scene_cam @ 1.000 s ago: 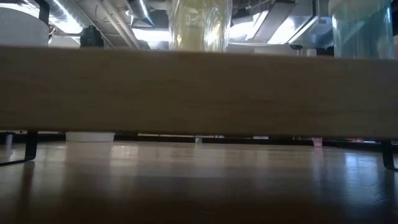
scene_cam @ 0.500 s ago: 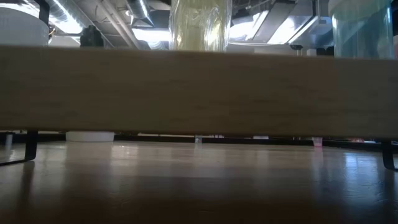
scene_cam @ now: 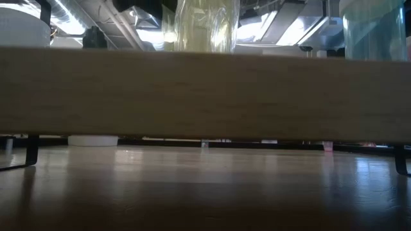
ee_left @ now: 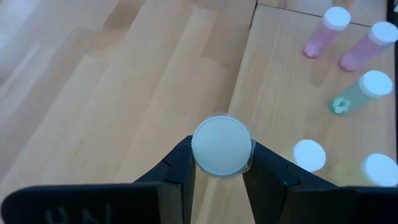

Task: Pick and place medicine bottles onto shelf by color
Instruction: Put the yellow pill bottle on the shelf aligned with the other yellow pill bottle

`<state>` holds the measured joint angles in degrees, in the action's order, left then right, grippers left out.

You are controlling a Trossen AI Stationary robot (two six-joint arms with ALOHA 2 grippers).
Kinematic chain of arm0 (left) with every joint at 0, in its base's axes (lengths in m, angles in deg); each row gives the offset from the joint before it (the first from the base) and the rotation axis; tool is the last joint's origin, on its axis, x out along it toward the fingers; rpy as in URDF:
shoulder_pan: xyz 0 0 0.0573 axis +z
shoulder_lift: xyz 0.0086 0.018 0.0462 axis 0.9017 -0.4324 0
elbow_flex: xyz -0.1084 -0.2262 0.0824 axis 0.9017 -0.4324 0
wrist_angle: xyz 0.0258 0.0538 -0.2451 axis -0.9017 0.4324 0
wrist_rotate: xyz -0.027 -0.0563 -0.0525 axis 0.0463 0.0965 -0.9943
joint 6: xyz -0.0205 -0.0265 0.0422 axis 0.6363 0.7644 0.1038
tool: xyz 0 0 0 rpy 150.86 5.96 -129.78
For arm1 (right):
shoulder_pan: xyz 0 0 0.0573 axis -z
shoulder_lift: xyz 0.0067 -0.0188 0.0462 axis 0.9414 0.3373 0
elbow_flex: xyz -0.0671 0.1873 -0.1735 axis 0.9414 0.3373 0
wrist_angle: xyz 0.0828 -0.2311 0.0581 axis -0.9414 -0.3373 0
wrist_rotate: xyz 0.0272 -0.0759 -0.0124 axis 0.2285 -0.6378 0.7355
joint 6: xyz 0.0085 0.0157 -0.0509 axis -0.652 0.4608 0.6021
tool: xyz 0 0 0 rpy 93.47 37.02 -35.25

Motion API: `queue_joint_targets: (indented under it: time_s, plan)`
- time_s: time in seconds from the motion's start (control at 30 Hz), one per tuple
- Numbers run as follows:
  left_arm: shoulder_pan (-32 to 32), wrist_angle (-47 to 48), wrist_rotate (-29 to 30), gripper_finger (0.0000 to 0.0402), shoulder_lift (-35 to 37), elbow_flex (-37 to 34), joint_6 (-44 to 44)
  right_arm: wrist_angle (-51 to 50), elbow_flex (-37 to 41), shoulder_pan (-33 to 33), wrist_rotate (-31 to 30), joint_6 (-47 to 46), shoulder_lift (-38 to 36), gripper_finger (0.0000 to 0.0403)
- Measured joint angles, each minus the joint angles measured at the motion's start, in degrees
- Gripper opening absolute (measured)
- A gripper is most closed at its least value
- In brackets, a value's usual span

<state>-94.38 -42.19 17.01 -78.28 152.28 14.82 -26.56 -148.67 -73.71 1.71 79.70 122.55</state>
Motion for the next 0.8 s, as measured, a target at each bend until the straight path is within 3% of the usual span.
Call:
queue_joint_targets:
  time_s: [0.3, 0.8]
  plan:
    - [-0.6, -3.3, -2.3, 0.0100, -3.7, 0.0, -1.5, 0.4, 0.0, 0.0, -0.1, 0.0, 0.0, 0.0229]
    - [-1.0, -7.1, -1.3, 0.0100, -9.2, 0.0, -3.7, 1.0, 0.0, 0.0, -1.4, 0.0, 0.0, 0.0229]
